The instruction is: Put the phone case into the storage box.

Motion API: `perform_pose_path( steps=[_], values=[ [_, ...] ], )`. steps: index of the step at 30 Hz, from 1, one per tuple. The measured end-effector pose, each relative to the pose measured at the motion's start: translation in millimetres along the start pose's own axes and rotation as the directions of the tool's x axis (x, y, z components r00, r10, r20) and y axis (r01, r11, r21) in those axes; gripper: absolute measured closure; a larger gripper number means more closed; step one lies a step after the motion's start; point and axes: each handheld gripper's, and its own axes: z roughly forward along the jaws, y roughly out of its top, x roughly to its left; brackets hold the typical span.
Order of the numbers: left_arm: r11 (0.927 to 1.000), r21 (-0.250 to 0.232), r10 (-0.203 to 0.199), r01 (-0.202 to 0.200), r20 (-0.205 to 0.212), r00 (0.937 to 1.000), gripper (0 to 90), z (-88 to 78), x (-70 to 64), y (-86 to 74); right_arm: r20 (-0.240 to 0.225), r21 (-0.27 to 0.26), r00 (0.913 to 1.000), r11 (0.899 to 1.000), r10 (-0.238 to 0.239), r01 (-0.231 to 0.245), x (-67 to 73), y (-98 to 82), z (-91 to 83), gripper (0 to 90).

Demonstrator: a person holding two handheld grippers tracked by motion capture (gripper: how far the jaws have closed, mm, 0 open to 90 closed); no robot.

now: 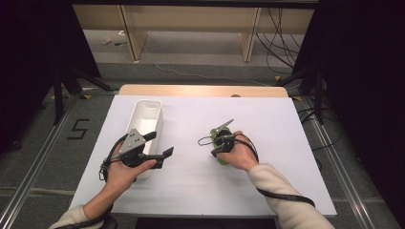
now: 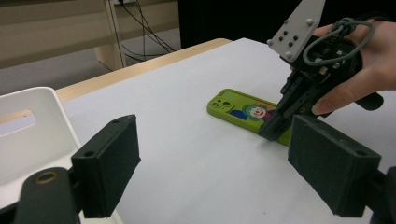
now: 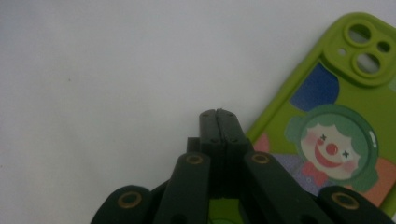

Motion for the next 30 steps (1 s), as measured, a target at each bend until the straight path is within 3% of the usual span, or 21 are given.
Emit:
perform_pose_path(
  steps=[11, 14, 17, 29, 30],
  values=[
    [1.0, 0.002, 0.0, 0.0, 0.0, 1.0, 16.1, 0.0, -0.2, 0.0, 0.021, -0.017, 0.9986, 0.999, 0.048, -0.048, -17.3, -26.1, -22.7, 90.0],
    [1.0, 0.002, -0.001, 0.001, 0.0, 1.0, 16.1, 0.1, -0.4, 0.1, 0.055, -0.006, 0.9971, 0.999, 0.052, -0.052, -22.9, -31.2, -26.2, 90.0],
    [1.0, 0.003, 0.0, 0.0, 0.002, 1.0, 16.1, 0.4, -0.5, 0.0, 0.042, -0.019, 0.9966, 0.997, 0.07, -0.069, -26.0, -35.6, -25.7, 90.0],
    [1.0, 0.001, -0.002, 0.002, 0.002, 1.0, 16.1, -0.5, -0.4, 0.6, 0.072, -0.088, 0.9967, 0.996, 0.037, -0.031, -24.0, -28.4, -35.8, 89.8],
    [1.0, 0.002, -0.003, 0.003, 0.002, 1.0, 16.2, -0.4, -0.4, 0.6, 0.085, -0.102, 0.9951, 0.994, 0.051, -0.042, -25.8, -28.0, -38.5, 84.1]
  ],
)
